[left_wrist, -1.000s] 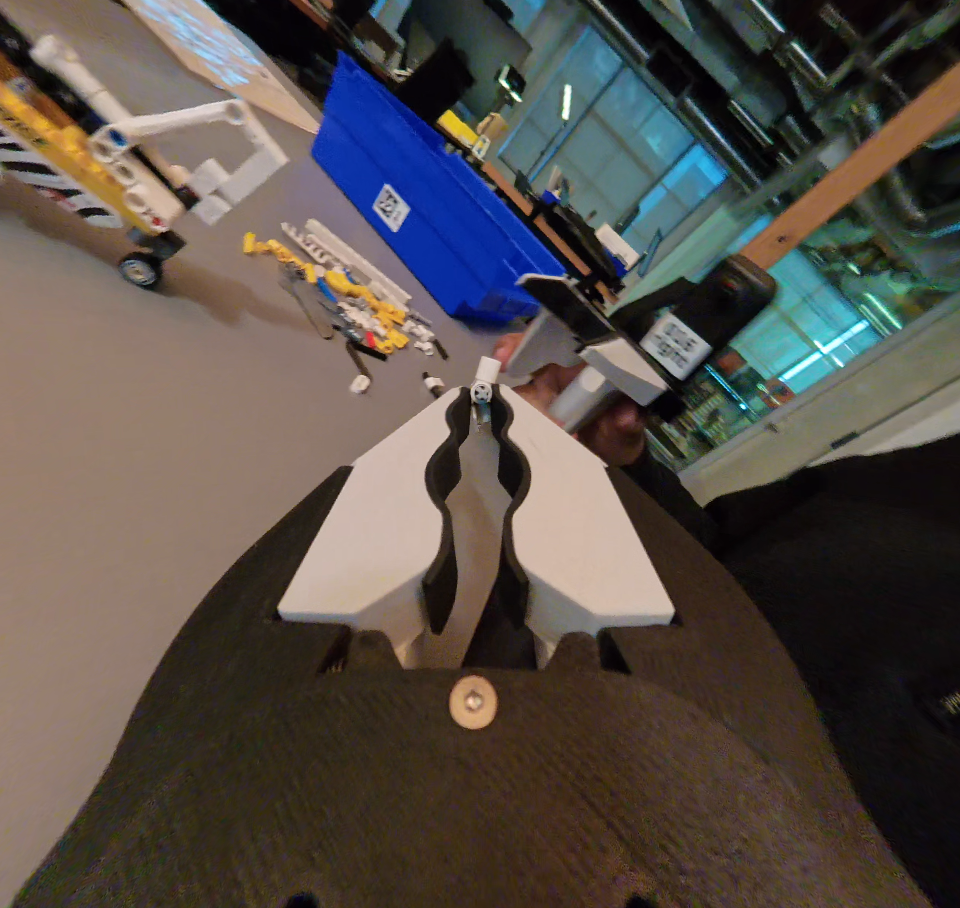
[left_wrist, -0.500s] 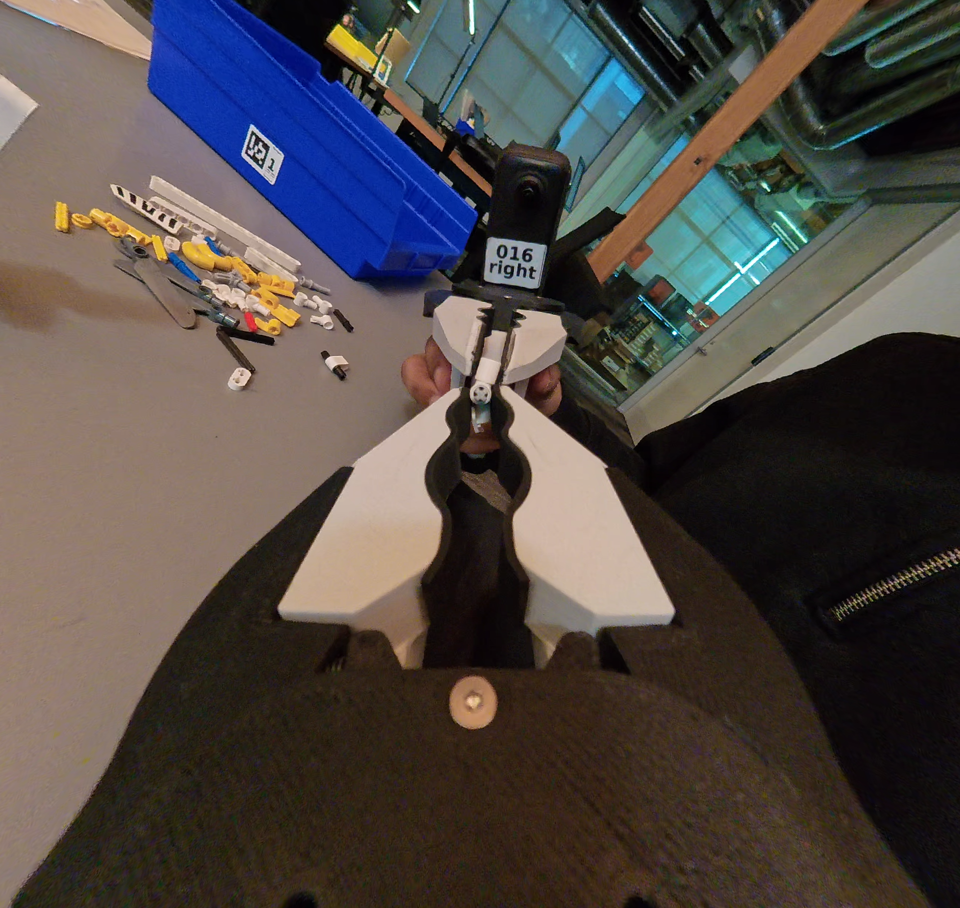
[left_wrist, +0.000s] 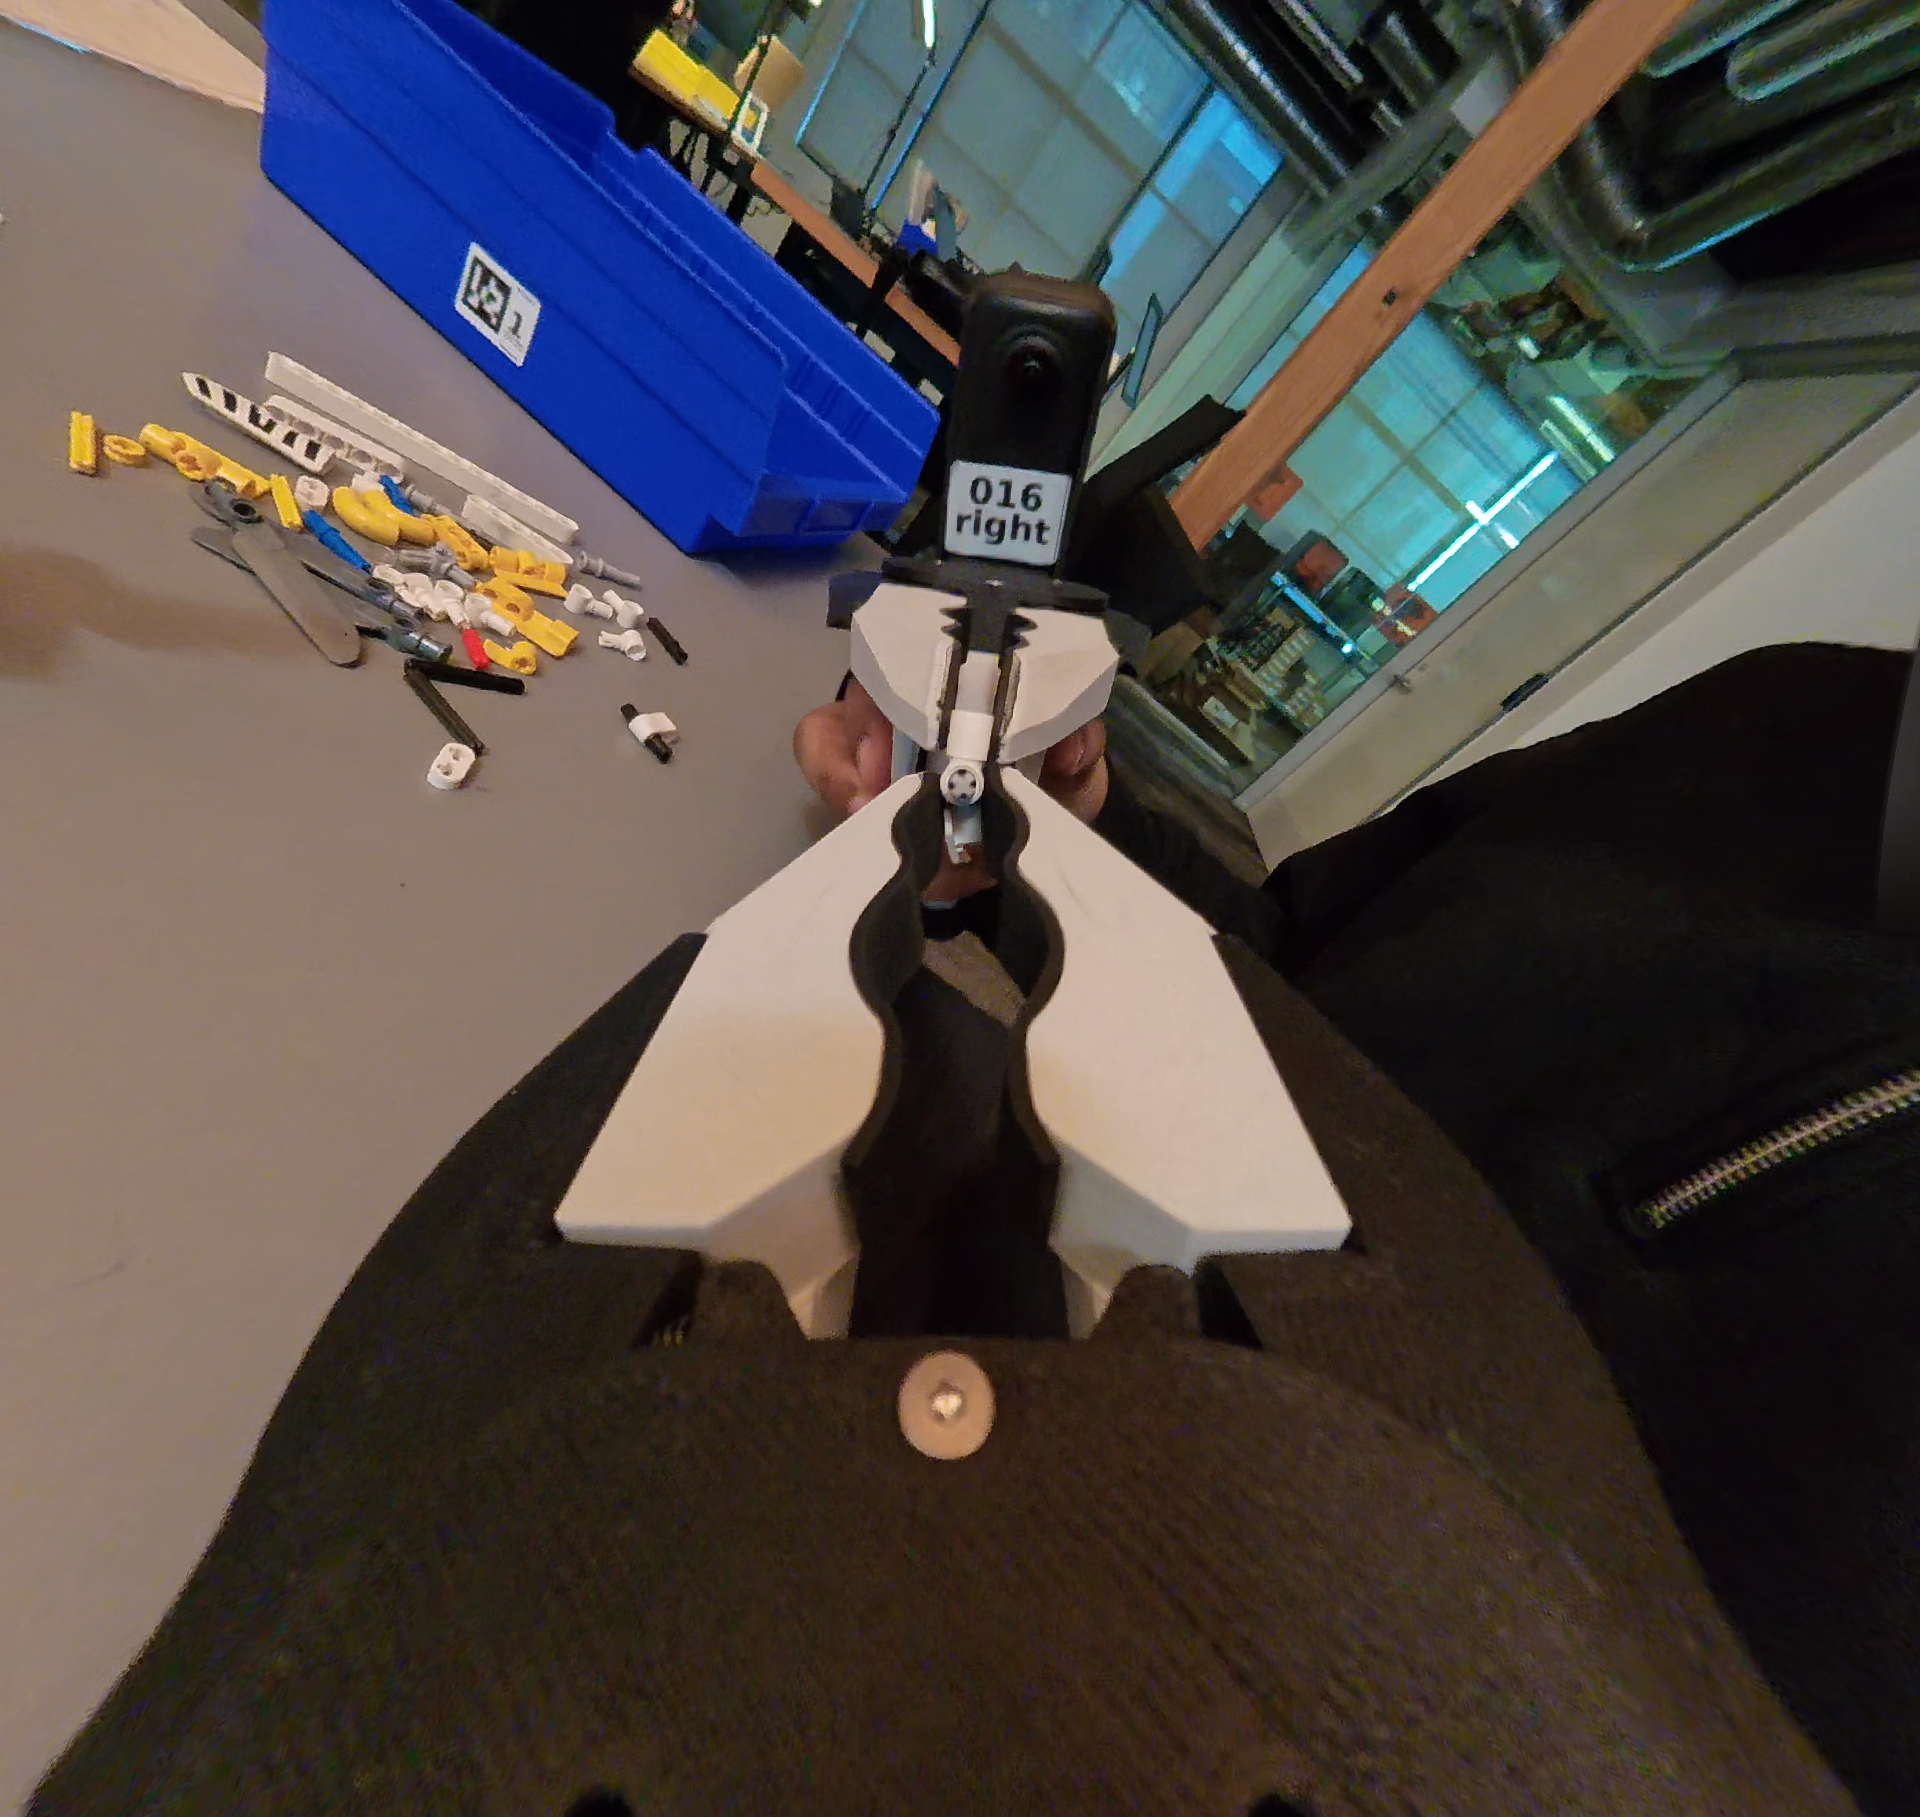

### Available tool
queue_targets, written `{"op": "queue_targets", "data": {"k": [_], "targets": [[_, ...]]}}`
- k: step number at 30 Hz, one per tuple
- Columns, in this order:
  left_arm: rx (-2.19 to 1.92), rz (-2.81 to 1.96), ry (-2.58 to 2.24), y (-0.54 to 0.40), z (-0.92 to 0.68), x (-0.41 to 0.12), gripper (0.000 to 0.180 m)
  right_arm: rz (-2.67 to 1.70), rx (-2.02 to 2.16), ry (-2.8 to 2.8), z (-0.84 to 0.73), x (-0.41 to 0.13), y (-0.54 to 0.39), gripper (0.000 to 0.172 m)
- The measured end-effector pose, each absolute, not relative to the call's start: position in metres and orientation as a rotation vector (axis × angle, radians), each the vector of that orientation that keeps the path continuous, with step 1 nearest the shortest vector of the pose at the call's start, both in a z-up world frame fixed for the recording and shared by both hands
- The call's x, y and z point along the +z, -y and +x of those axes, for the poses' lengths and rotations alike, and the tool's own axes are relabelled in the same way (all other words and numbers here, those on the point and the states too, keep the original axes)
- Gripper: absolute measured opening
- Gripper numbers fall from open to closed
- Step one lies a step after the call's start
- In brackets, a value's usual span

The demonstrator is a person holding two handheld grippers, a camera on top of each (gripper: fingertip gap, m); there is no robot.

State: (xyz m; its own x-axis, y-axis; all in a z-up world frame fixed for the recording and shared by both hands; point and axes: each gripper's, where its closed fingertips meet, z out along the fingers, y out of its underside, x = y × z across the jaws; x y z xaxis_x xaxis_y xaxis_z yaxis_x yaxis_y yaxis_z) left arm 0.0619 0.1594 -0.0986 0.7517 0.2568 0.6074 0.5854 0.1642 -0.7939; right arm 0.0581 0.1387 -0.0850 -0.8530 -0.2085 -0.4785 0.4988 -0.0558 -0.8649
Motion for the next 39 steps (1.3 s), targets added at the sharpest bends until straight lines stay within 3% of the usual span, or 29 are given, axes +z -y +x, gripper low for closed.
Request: {"op": "queue_targets", "data": {"k": [19,28,31,37,39], "targets": [[-0.221,-1.268,0.758,-0.157,0.056,-0.073,0.008,0.622,-2.130,-1.288,0.041,-0.055,-0.142,0.004],[-0.242,-1.273,0.749,-0.152,0.057,-0.072,0.006,0.564,-2.048,-1.363,0.044,-0.054,-0.138,0.005],[-0.275,-1.224,0.757,-0.150,0.056,-0.069,0.006,0.570,-2.079,-1.313,0.036,-0.046,-0.151,0.019],[-0.246,-1.205,0.773,-0.142,0.052,-0.067,0.006,0.579,-2.034,-1.449,0.039,-0.056,-0.148,0.027],[-0.241,-1.202,0.770,-0.141,0.052,-0.067,0.006,0.559,-1.995,-1.451,0.044,-0.059,-0.143,0.015]]}}
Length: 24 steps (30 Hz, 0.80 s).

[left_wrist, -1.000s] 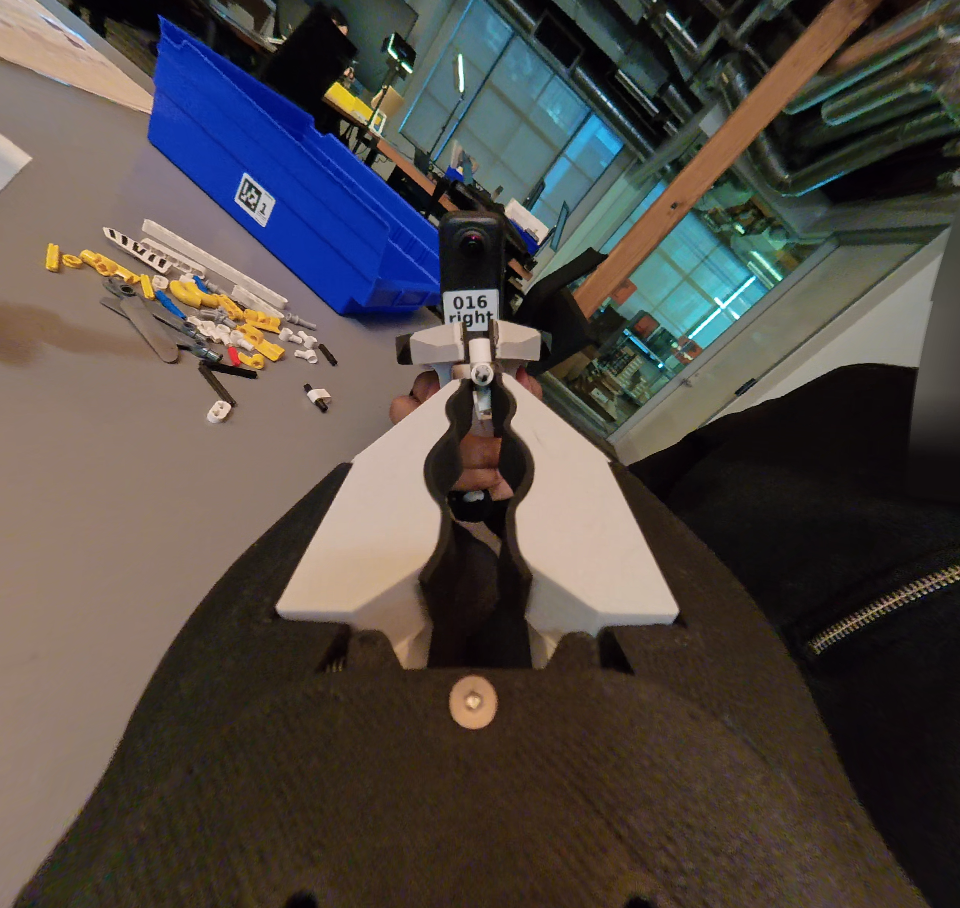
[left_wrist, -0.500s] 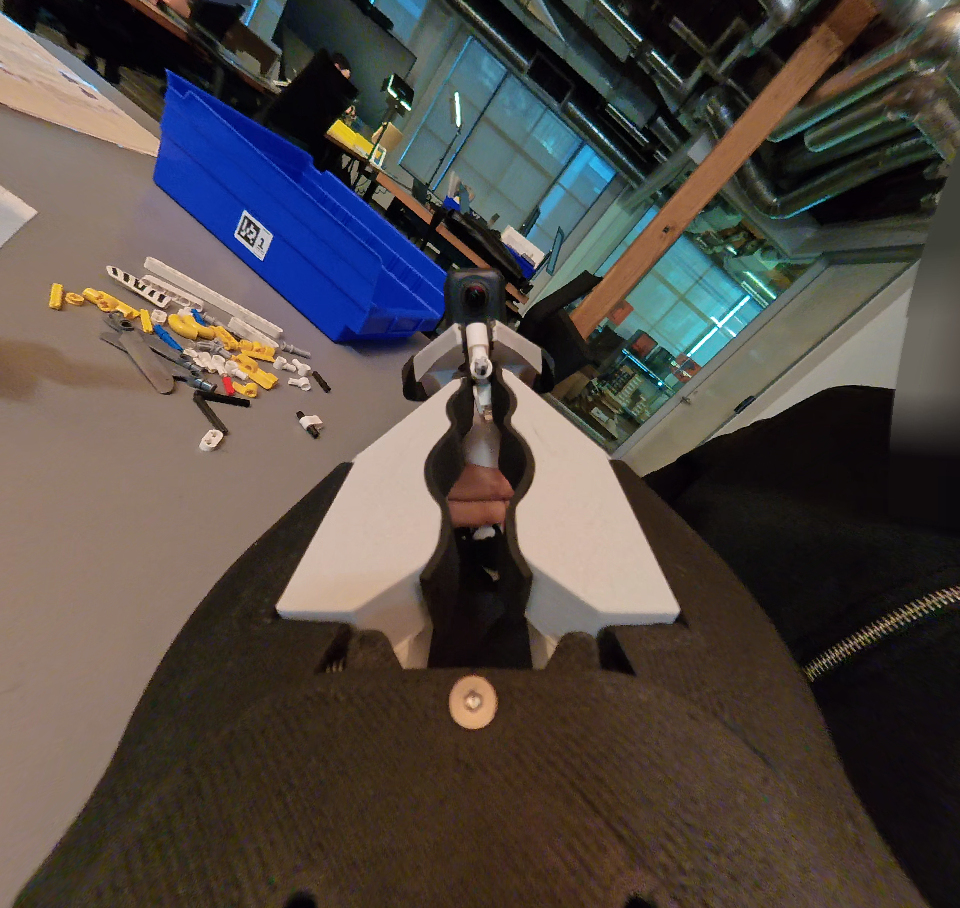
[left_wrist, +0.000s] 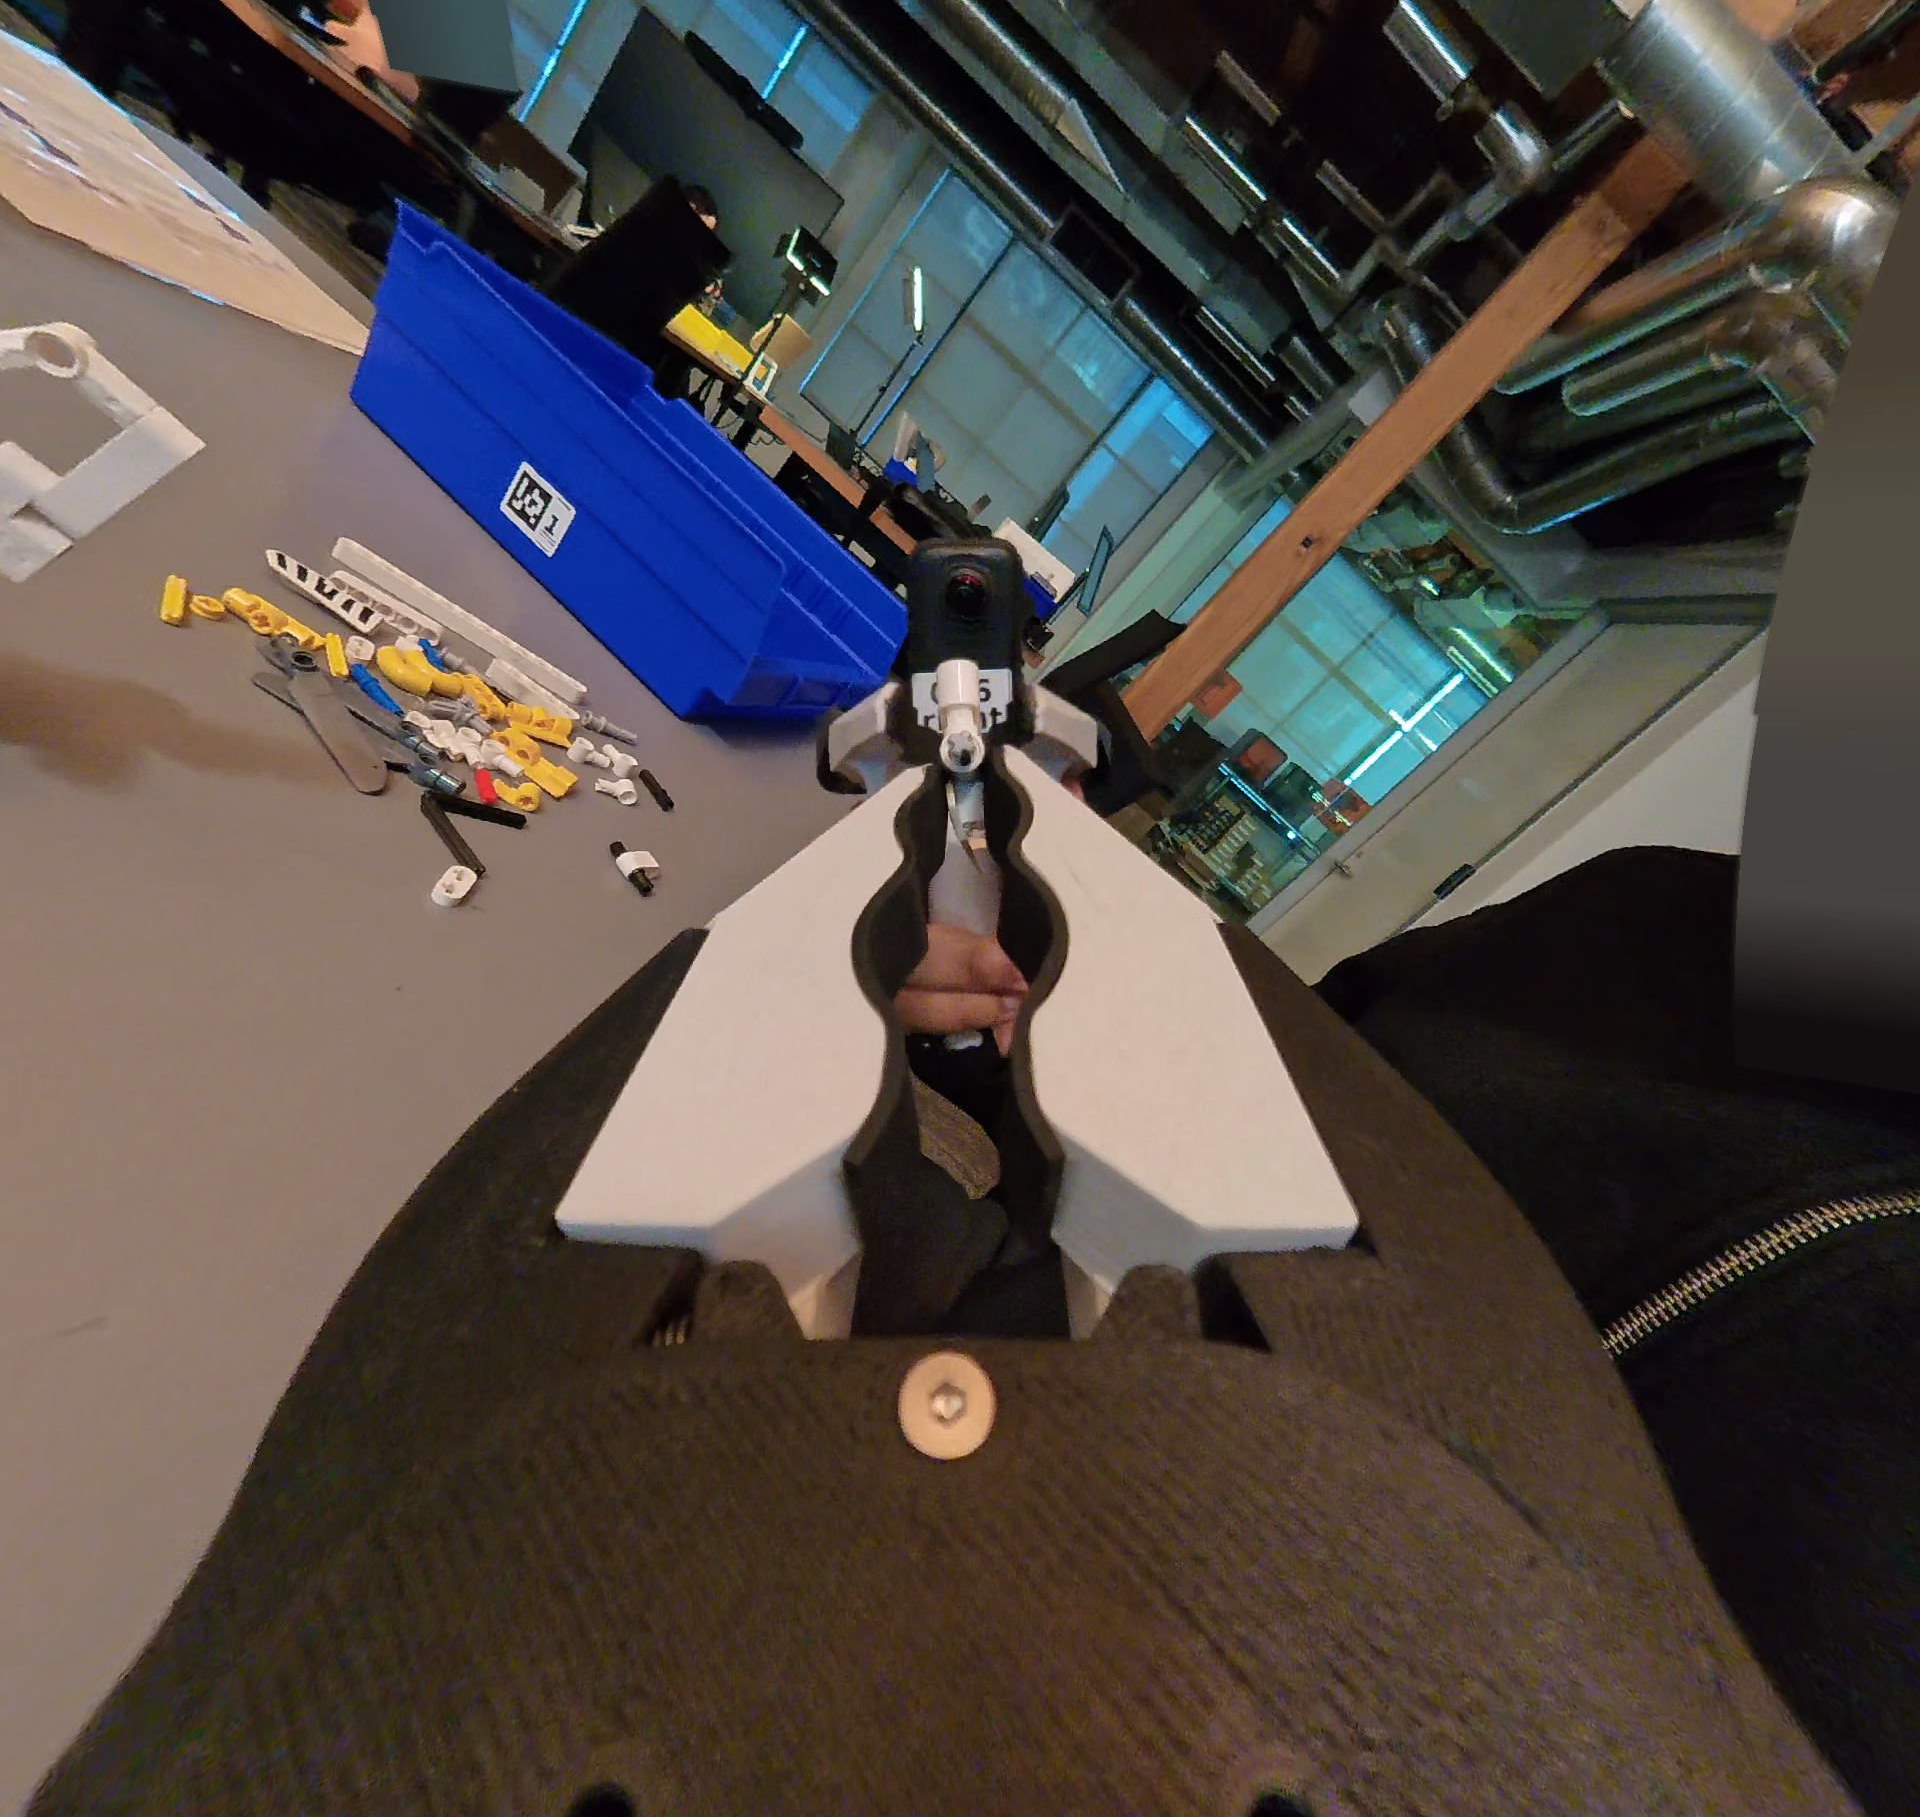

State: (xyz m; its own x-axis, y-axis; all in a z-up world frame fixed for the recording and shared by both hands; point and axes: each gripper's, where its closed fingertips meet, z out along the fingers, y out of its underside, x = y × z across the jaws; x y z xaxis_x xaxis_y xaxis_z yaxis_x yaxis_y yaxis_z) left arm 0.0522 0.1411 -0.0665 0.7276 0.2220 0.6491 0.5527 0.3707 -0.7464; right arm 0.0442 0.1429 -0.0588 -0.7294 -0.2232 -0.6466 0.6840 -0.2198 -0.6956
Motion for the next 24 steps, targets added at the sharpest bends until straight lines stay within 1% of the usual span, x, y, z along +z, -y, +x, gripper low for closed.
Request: {"op": "queue_targets", "data": {"k": [1,6,7,9,11,13,14,17,19,24], "targets": [[-0.239,-1.204,0.765,-0.141,0.053,-0.066,0.006,0.542,-1.995,-1.444,0.046,-0.059,-0.142,0.004],[-0.203,-1.203,0.743,-0.143,0.055,-0.063,0.005,0.524,-2.016,-1.447,0.048,-0.056,-0.143,0.004],[-0.190,-1.192,0.739,-0.143,0.055,-0.061,0.008,0.522,-2.030,-1.440,0.047,-0.054,-0.144,0.004],[-0.148,-1.181,0.771,-0.144,0.051,-0.064,0.028,0.528,-2.043,-1.398,0.047,-0.050,-0.145,0.005],[-0.155,-1.188,0.771,-0.150,0.051,-0.066,0.036,0.537,-2.036,-1.379,0.047,-0.051,-0.145,0.005],[-0.186,-1.166,0.760,-0.154,0.054,-0.064,0.035,0.544,-2.029,-1.379,0.048,-0.053,-0.143,0.005],[-0.195,-1.155,0.765,-0.156,0.054,-0.064,0.031,0.551,-2.027,-1.375,0.048,-0.053,-0.142,0.005],[-0.207,-1.169,0.776,-0.161,0.054,-0.068,0.017,0.560,-2.017,-1.373,0.047,-0.055,-0.142,0.004],[-0.200,-1.153,0.771,-0.161,0.054,-0.065,0.004,0.565,-2.012,-1.382,0.047,-0.056,-0.141,0.004],[-0.242,-1.137,0.778,-0.161,0.053,-0.067,0.004,0.567,-2.012,-1.414,0.046,-0.058,-0.142,0.004]]}}
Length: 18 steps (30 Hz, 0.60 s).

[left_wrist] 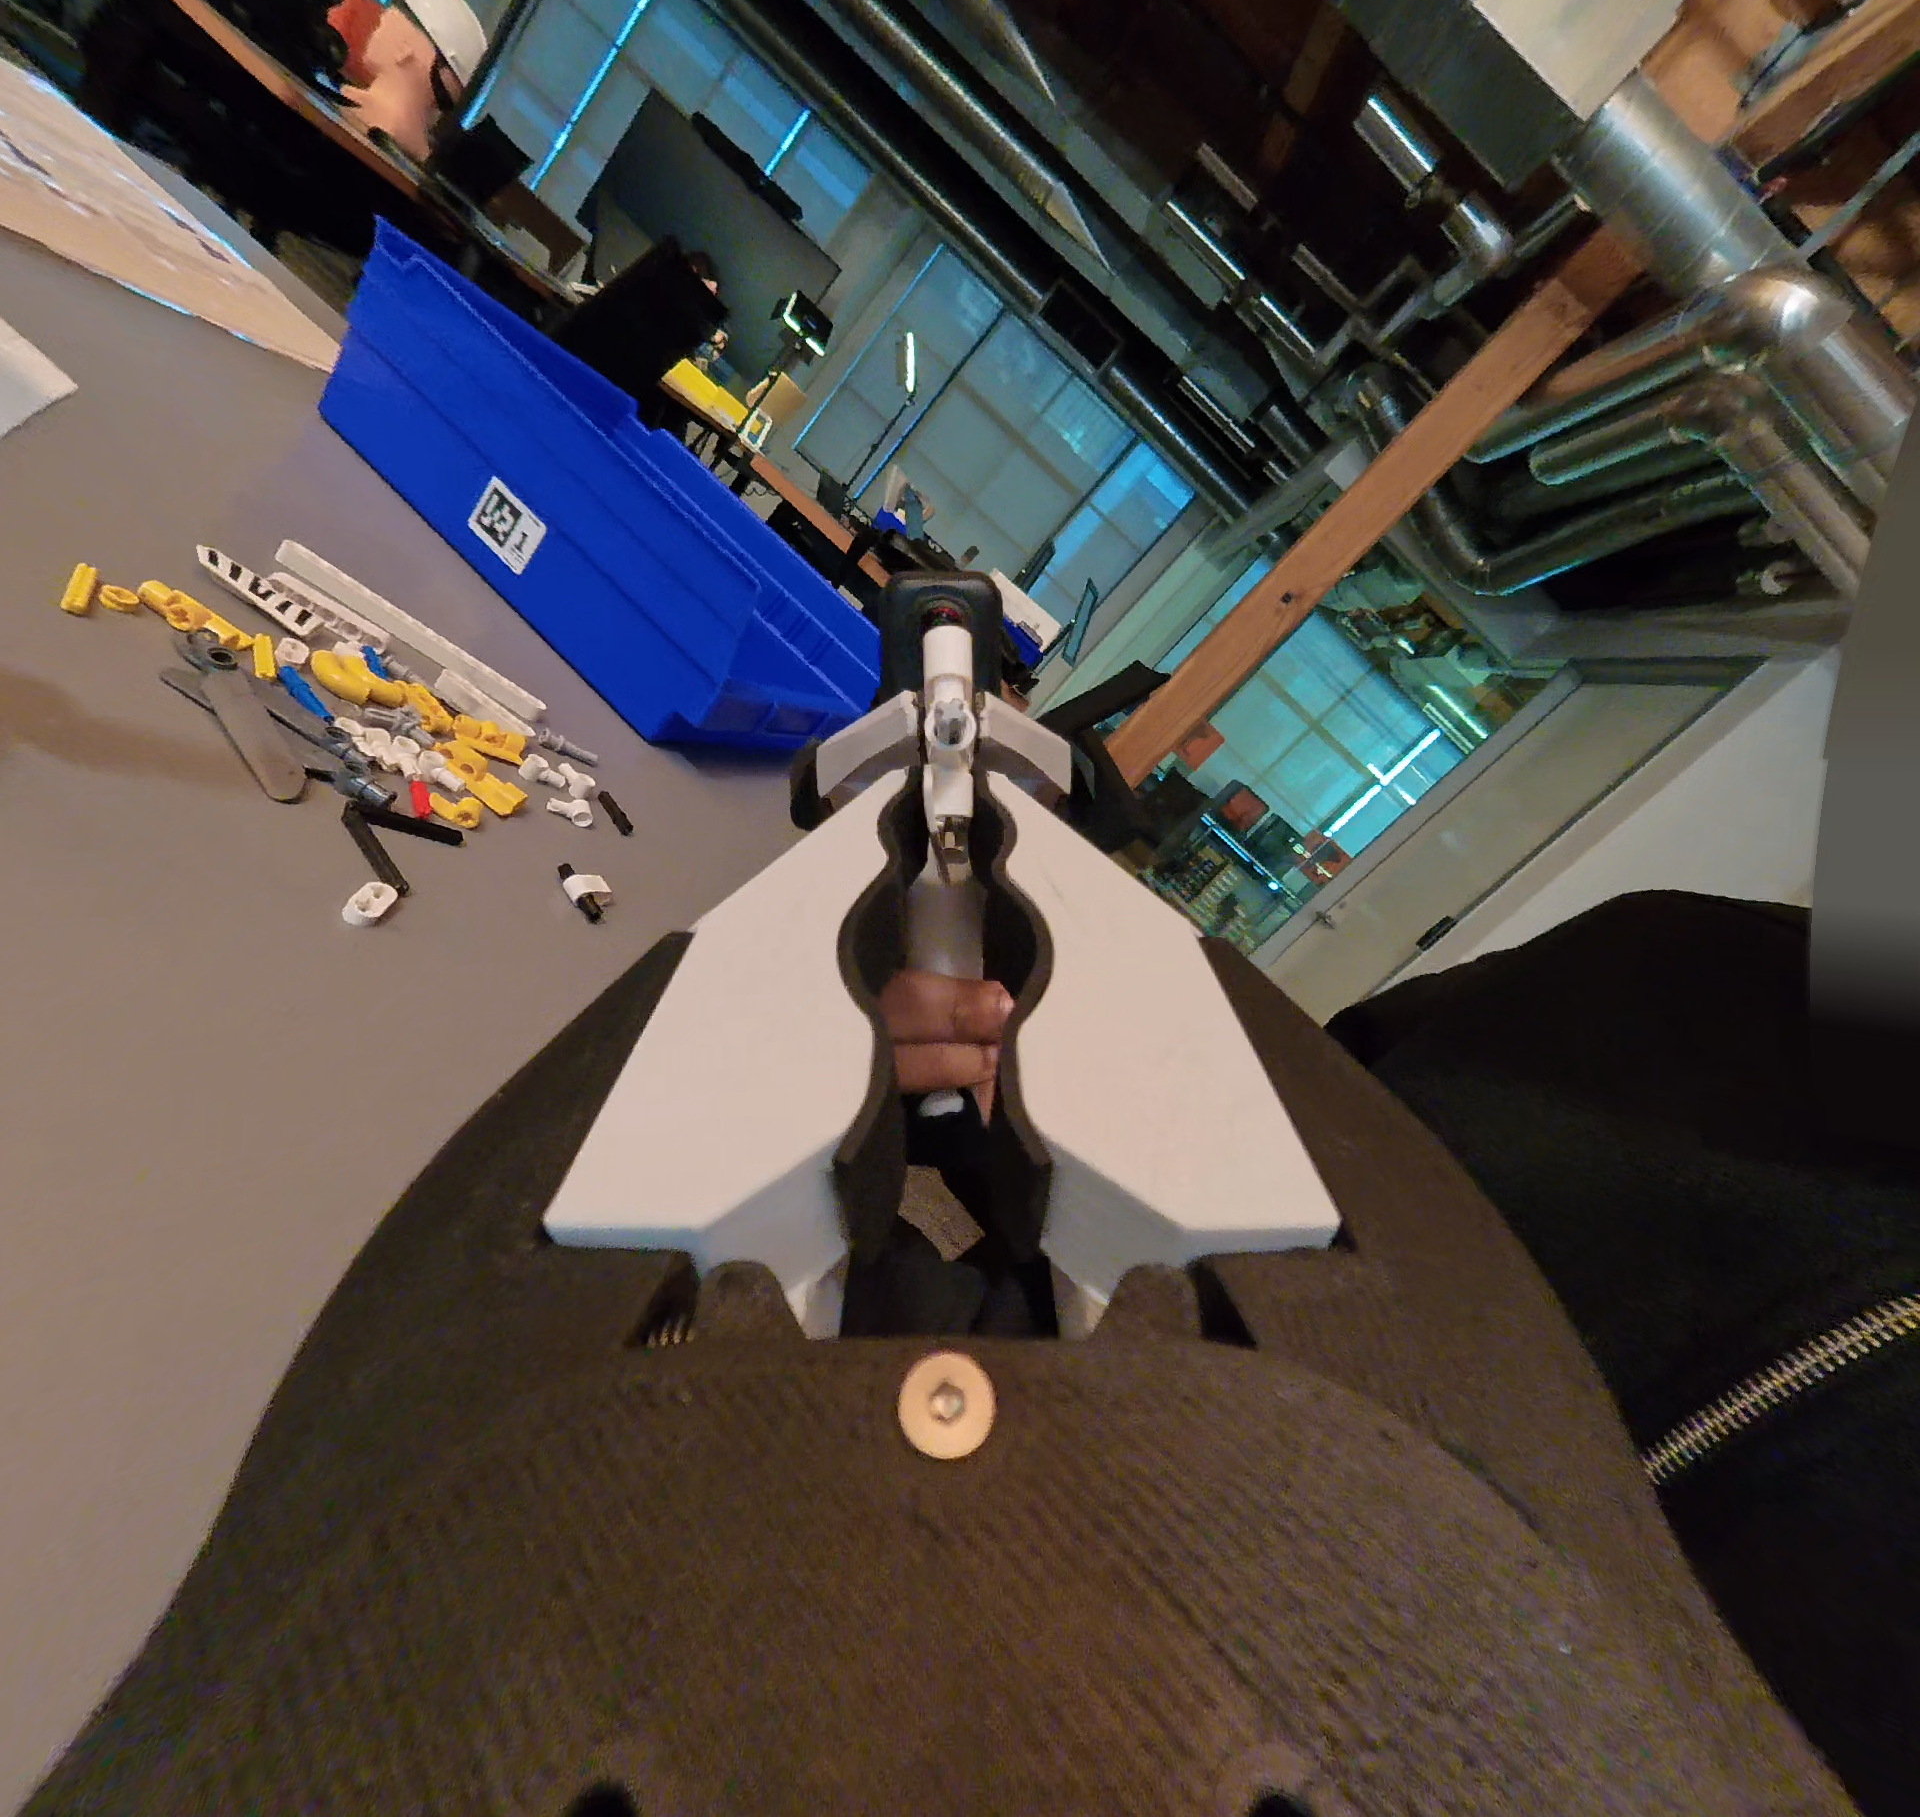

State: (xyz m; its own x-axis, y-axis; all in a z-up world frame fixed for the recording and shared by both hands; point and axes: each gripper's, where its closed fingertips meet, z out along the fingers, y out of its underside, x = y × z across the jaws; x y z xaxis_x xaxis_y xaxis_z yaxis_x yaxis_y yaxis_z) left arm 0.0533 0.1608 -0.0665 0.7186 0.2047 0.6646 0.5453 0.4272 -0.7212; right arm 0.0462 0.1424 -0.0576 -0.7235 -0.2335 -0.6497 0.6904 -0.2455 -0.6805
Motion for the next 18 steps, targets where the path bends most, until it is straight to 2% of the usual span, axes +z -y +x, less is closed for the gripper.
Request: {"op": "queue_targets", "data": {"k": [13,16,18], "targets": [[-0.276,-1.200,0.746,-0.167,0.063,-0.060,0.006,0.502,-2.005,-1.489,0.051,-0.045,-0.151,0.003],[-0.291,-1.320,0.718,-0.176,0.075,-0.074,0.005,0.662,-2.204,-1.188,0.008,-0.017,-0.201,0.000],[-0.281,-1.273,0.749,-0.176,0.072,-0.077,0.004,0.692,-2.282,-1.449,-0.006,-0.025,-0.217,0.000]]}}
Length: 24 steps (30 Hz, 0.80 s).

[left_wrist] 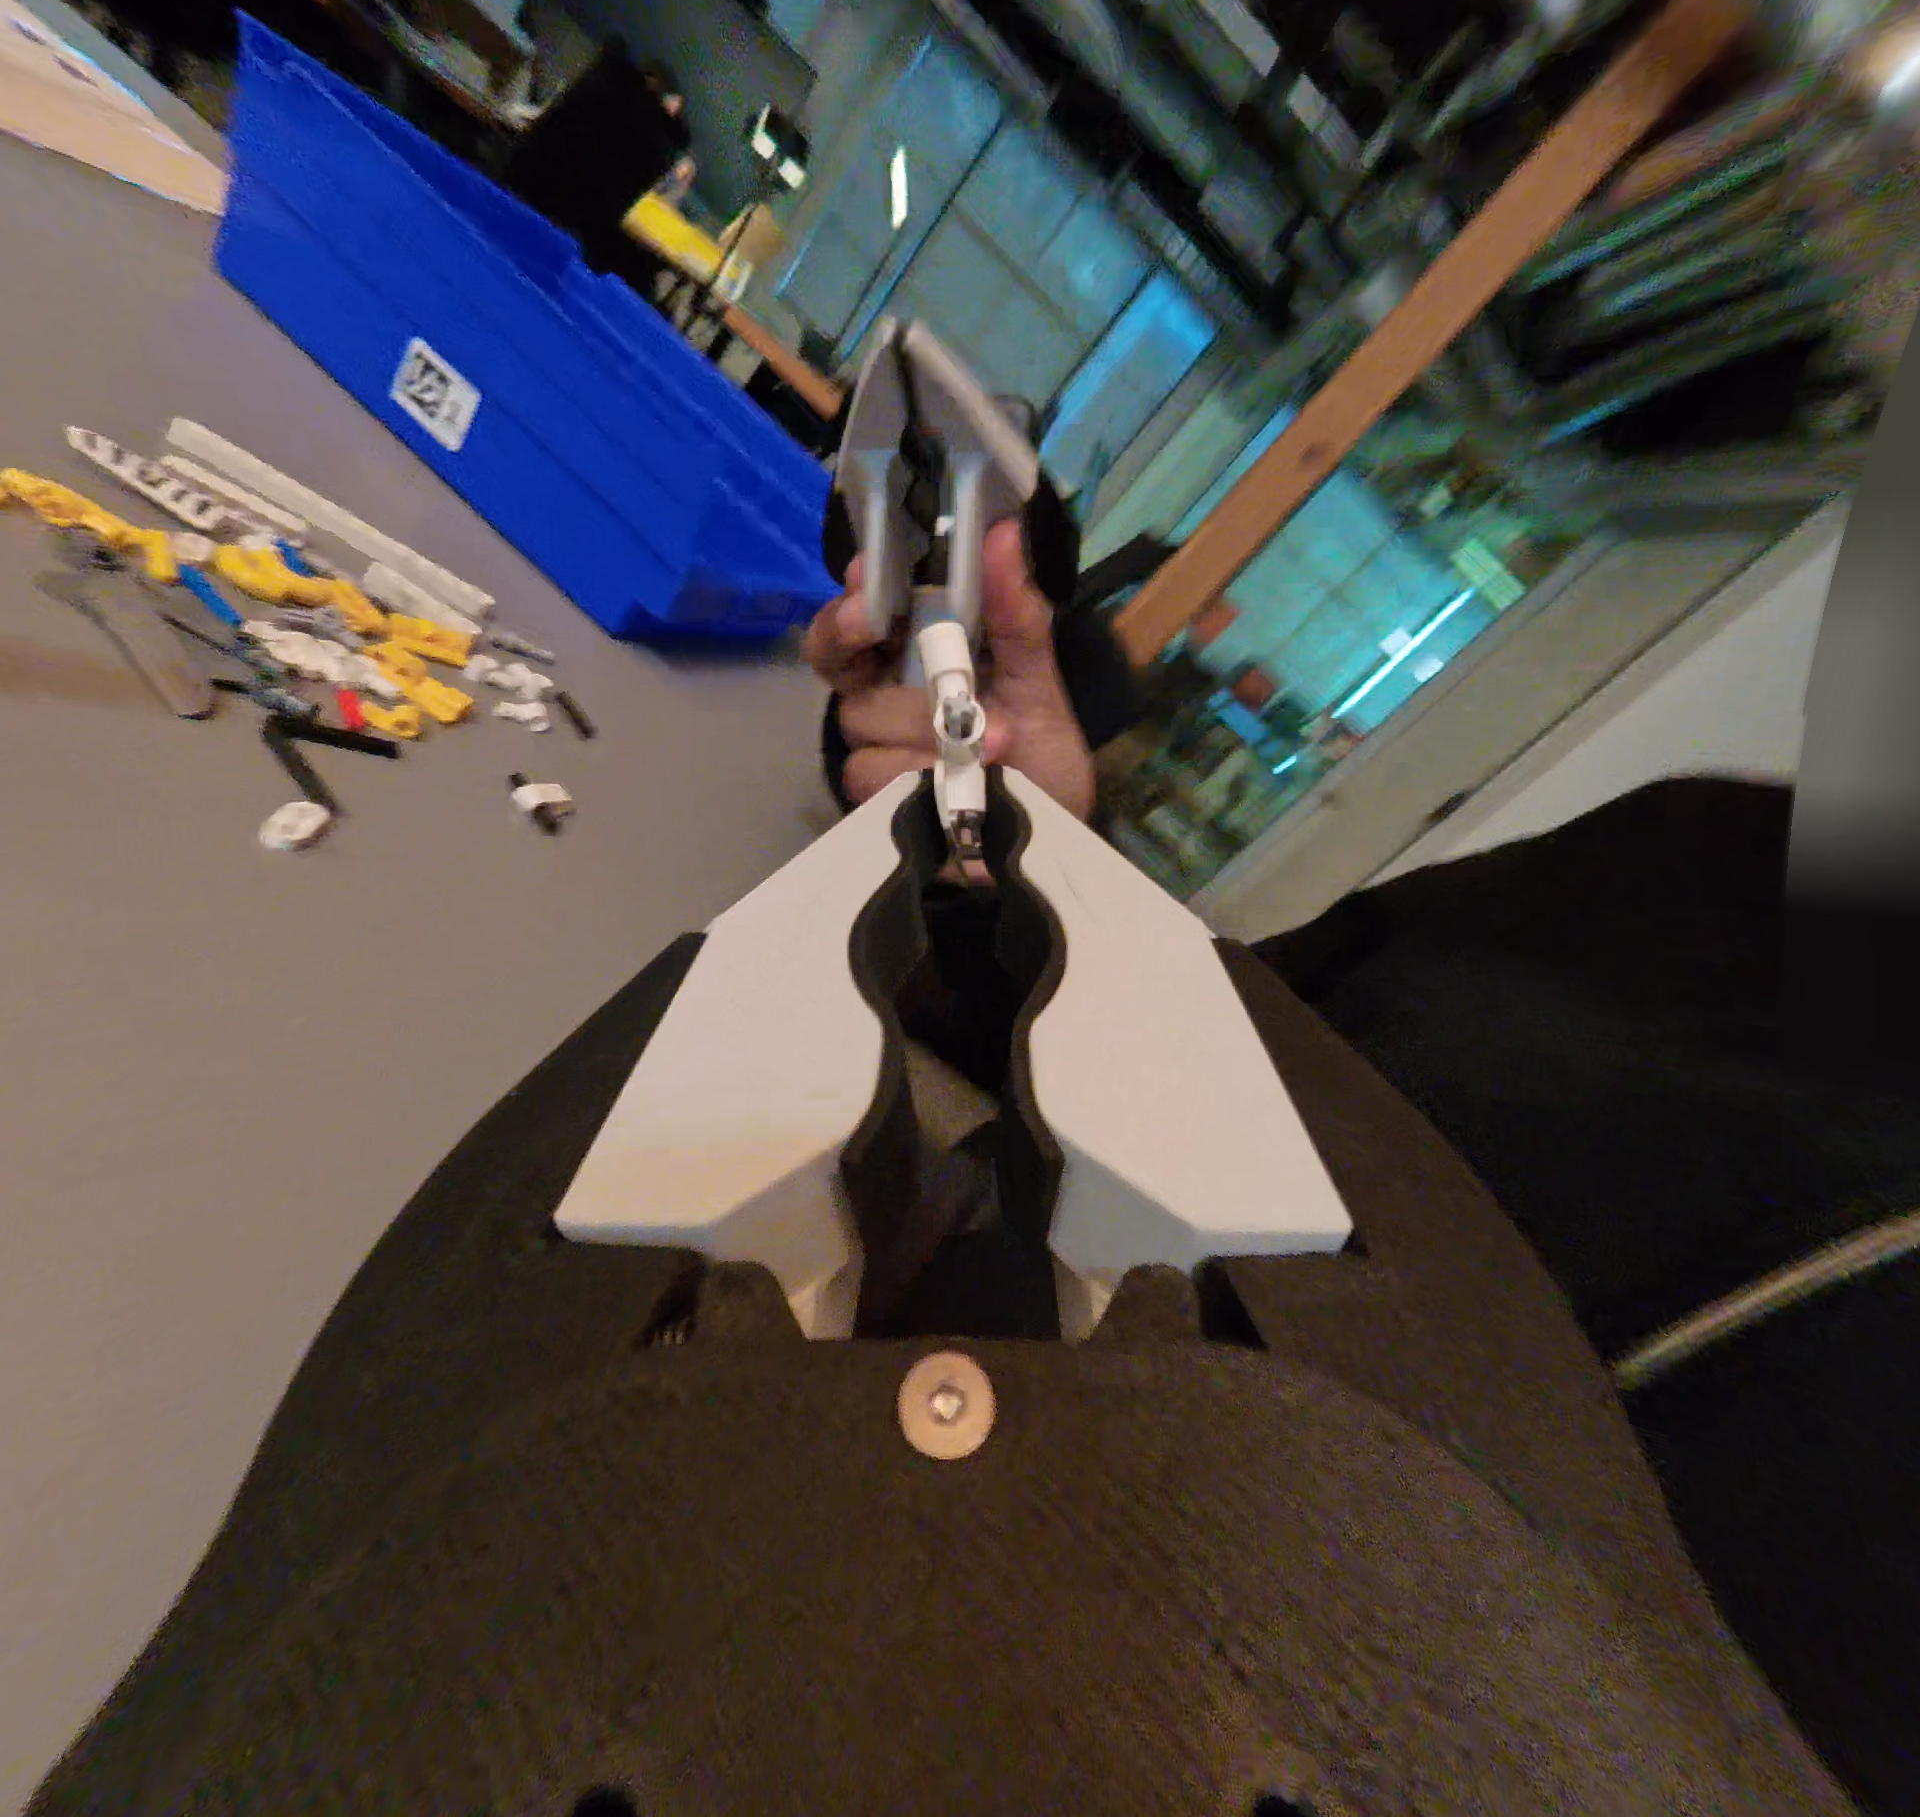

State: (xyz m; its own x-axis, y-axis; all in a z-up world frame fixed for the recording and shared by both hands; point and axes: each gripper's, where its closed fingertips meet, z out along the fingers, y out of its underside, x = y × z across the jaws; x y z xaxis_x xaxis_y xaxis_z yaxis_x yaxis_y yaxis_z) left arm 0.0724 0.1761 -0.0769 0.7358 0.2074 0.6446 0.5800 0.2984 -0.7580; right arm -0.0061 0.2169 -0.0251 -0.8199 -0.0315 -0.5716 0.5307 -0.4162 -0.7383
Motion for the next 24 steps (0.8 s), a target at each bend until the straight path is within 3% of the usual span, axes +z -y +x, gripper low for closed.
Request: {"op": "queue_targets", "data": {"k": [3,7,9,11,13,24], "targets": [[-0.330,-1.202,0.752,-0.175,0.065,-0.068,0.004,0.564,-2.205,-1.670,0.024,-0.034,-0.189,0.000],[-0.249,-1.179,0.751,-0.168,0.061,-0.063,0.004,0.500,-2.026,-1.668,0.047,-0.047,-0.159,0.034],[-0.236,-1.168,0.755,-0.165,0.061,-0.061,0.004,0.499,-1.952,-1.591,0.052,-0.052,-0.153,0.037],[-0.232,-1.171,0.751,-0.166,0.062,-0.059,0.004,0.496,-1.914,-1.562,0.057,-0.056,-0.148,0.029],[-0.230,-1.184,0.749,-0.168,0.064,-0.059,0.003,0.473,-1.914,-1.497,0.061,-0.051,-0.146,0.006],[-0.208,-1.134,0.731,-0.180,0.070,-0.046,0.007,0.418,-1.959,-1.403,0.064,-0.030,-0.156,0.004]]}}
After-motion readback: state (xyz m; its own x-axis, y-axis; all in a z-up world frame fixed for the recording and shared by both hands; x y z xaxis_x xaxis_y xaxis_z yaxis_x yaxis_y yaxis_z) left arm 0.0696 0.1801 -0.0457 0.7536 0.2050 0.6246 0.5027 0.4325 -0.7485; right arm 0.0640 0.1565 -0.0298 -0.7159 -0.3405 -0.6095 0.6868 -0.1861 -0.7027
